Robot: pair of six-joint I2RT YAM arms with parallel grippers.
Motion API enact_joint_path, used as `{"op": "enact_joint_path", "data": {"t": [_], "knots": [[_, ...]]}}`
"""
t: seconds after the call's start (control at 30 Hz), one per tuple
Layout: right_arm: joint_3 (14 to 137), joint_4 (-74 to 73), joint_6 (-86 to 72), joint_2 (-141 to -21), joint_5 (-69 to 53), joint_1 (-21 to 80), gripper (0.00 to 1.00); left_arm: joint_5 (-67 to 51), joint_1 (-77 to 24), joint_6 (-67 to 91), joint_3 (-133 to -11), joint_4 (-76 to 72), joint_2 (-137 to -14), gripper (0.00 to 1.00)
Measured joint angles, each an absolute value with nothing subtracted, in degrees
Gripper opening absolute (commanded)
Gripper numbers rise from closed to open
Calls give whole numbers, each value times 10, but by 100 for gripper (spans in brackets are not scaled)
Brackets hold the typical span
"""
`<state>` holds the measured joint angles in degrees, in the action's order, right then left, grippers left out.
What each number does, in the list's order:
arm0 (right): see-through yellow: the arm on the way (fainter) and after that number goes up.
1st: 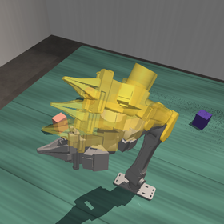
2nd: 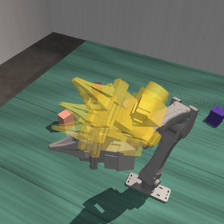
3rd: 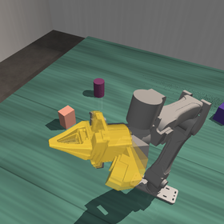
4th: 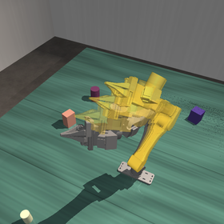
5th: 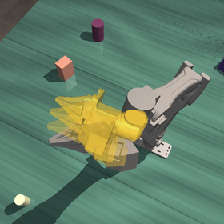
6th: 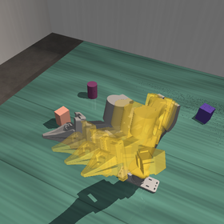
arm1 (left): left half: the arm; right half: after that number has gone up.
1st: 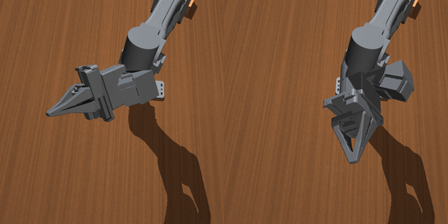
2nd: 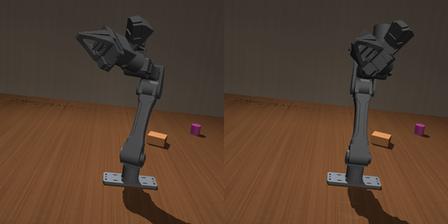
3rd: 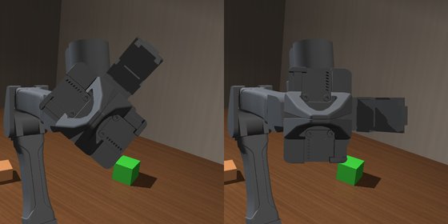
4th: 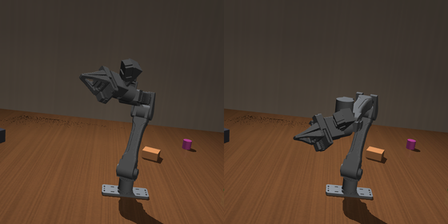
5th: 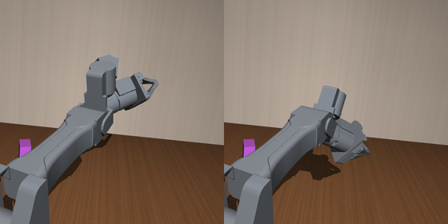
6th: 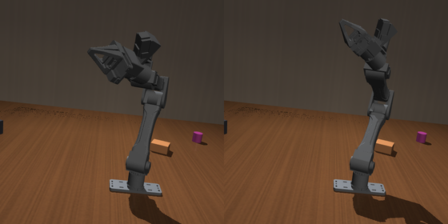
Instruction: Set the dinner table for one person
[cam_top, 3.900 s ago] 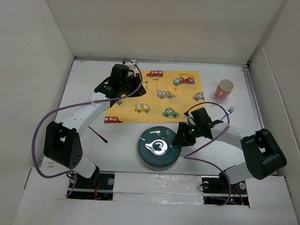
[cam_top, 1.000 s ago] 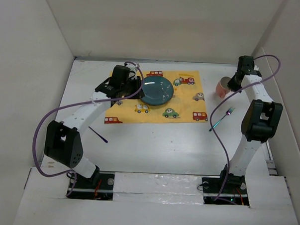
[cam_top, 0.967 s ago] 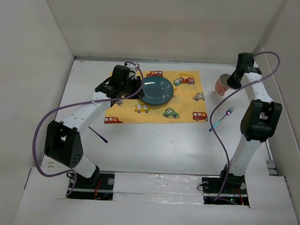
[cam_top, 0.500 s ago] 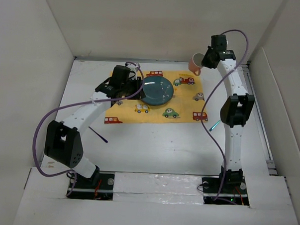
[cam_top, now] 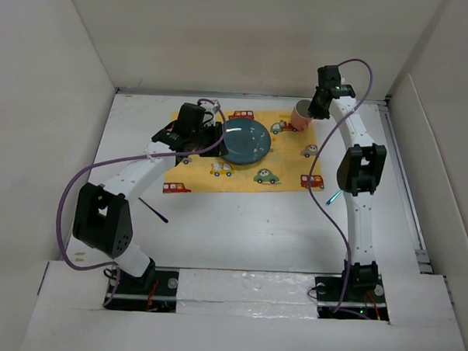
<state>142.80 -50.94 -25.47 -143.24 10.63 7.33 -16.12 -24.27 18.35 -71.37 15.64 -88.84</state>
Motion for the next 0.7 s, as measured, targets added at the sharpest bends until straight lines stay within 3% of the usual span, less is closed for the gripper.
{"op": "enact_joint_path", "data": {"t": [0.27,0.53,0.7], "knots": [[1428,-510,-255,-1442,121,73,0,-161,-243,189,-714,153,-892,25],[1428,-488,-268,-1444,106,73,41,-160,-243,194,-714,152,-892,26],[1425,-457,-286,-1438,69,69,48,-158,-243,197,-714,152,-892,26]]}}
